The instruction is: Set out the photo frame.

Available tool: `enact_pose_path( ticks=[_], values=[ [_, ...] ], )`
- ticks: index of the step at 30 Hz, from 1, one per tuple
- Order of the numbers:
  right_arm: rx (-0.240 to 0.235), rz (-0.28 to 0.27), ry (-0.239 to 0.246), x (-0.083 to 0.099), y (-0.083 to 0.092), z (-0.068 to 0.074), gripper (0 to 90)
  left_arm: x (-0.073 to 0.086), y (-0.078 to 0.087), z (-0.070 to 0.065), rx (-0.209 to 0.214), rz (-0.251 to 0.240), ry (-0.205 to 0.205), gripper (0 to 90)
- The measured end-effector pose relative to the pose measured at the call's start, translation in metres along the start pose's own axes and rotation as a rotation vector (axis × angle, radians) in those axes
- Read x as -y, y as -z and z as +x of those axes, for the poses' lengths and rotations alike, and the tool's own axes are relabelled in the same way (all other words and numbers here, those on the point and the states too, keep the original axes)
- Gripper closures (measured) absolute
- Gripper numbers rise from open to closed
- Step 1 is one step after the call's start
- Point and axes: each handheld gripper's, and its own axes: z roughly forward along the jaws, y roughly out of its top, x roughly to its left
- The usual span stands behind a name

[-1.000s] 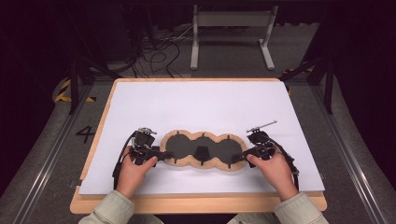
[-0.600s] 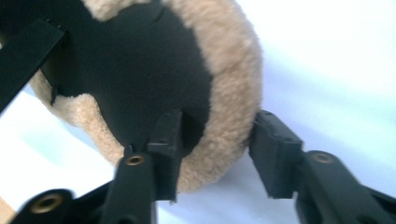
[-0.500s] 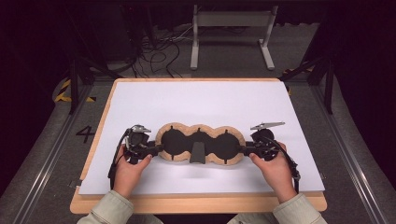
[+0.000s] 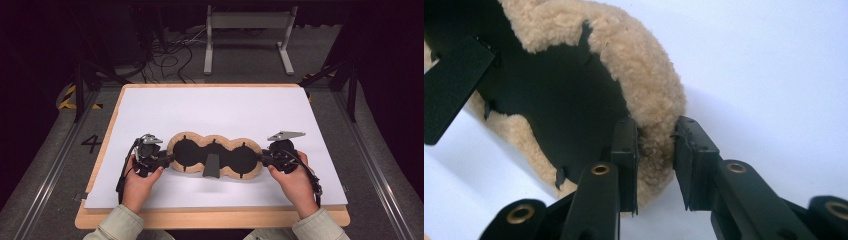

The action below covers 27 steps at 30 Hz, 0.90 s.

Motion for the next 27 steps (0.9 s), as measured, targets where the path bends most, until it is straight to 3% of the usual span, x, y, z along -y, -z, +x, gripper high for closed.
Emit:
enact_pose_path(
  ticks=[5, 12, 19, 26, 27],
  values=[
    [-0.012, -0.009, 0.042, 0.004, 0.005, 0.000, 75.8, 0.004, 0.001, -0.003, -0.015, -0.011, -0.034, 65.7],
    [-0.020, -0.014, 0.113, 0.008, 0.015, 0.007, 75.9, 0.009, 0.006, -0.004, -0.008, -0.019, -0.044, 67.2],
    [-0.086, 0.008, 0.163, 0.012, 0.030, 0.011, 75.2, 0.017, 0.017, -0.005, 0.022, -0.015, -0.060, 67.8],
    [-0.210, 0.114, 0.209, 0.011, 0.045, 0.015, 72.1, 0.026, 0.025, -0.003, 0.072, -0.003, -0.073, 67.7],
    [-0.210, 0.114, 0.209, 0.011, 0.045, 0.015, 72.1, 0.026, 0.025, -0.003, 0.072, -0.003, -0.073, 67.7]
  ],
)
